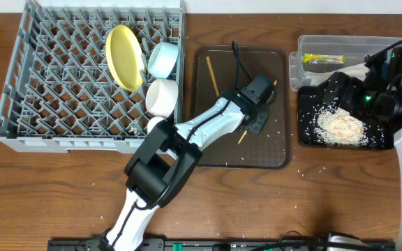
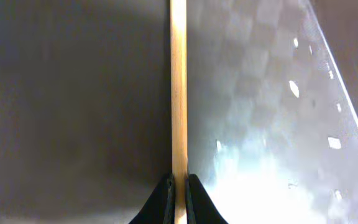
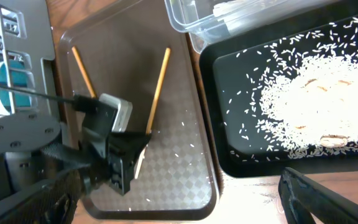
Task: Sort waste into correct bins and load items into the dishwasher
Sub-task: 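Carry one chopstick with left gripper and insert it into rack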
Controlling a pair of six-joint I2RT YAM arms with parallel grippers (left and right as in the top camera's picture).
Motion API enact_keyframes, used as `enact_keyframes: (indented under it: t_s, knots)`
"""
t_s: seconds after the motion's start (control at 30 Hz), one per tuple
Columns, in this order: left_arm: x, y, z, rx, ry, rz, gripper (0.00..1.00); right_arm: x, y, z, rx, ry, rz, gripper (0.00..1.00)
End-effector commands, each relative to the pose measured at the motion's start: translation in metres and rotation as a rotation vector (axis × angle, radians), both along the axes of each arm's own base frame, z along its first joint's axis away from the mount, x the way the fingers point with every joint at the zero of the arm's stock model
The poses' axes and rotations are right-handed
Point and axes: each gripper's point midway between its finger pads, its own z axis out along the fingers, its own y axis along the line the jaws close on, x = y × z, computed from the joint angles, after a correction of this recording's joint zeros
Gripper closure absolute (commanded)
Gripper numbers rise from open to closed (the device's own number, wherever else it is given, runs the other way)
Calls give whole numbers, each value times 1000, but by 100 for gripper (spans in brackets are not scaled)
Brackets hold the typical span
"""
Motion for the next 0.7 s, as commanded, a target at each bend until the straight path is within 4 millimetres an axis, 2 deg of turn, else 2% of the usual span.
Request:
enact_keyframes:
  t_s: [0.0,0.2,0.27,0.33,0.4,0.43,0.47,0.5,0.6,0.67]
  knots:
    - [1,-3,44,-65,-45,9,93,2,-3,5,7,-11,-15,1]
    - [5,-1,111,-151,-144,21,92,2,-2,5,7,-11,-15,1]
    - [10,7,137,-182,-183,55,93,2,-3,5,7,-11,-15,1]
    - [18,27,166,-190,-237,125,92,2,-3,5,7,-11,-15,1]
    - [27,55,189,-177,-285,204,92,2,-3,5,7,-11,-15,1]
    - [32,84,205,-142,-321,267,92,2,-3,5,7,-11,-15,1]
    - [34,101,211,-116,-338,304,92,2,-3,5,7,-11,-15,1]
    - [39,146,221,-31,-370,403,92,2,-3,5,7,-11,-15,1]
    - [45,213,220,95,-364,544,92,2,-3,5,7,-11,-15,1]
    - [47,236,210,132,-330,589,92,2,-2,5,7,-11,-15,1]
